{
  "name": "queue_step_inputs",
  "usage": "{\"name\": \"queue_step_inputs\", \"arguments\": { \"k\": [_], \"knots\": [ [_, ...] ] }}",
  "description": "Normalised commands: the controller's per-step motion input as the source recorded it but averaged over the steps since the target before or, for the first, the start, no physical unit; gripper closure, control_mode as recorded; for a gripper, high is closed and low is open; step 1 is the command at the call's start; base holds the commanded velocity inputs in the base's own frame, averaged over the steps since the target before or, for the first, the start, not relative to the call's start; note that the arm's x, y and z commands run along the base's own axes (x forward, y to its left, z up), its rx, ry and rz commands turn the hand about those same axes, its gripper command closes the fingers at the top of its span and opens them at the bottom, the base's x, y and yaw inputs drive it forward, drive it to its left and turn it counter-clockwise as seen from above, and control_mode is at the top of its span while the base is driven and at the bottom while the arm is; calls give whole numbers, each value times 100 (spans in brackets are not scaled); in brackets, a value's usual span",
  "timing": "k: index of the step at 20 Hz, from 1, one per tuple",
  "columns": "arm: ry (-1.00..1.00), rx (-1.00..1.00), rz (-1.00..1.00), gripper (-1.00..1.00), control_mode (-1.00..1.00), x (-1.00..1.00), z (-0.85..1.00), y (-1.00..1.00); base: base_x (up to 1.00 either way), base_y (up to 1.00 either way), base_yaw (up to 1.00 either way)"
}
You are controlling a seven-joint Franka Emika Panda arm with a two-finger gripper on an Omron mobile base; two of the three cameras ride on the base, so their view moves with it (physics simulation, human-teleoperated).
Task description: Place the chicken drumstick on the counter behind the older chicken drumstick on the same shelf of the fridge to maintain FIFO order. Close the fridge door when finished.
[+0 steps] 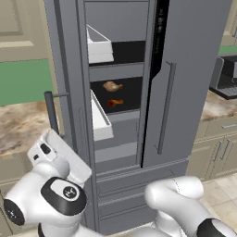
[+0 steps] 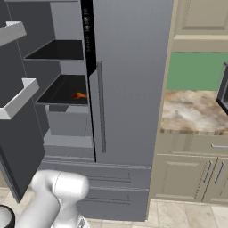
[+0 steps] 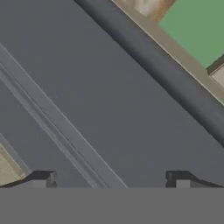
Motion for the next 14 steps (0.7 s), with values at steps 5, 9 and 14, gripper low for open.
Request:
{"name": "queue_step_inputs", "arguments": {
  "k": [5,9,14],
  "knots": [
    [-10,-19,-4,-100,-100,0,-17,60,0,0,0],
    [-2,-16,-7,-100,-100,25,-15,45,0,0,0],
    [5,-11,-14,-100,-100,78,-14,29,0,0,0]
  ]
}}
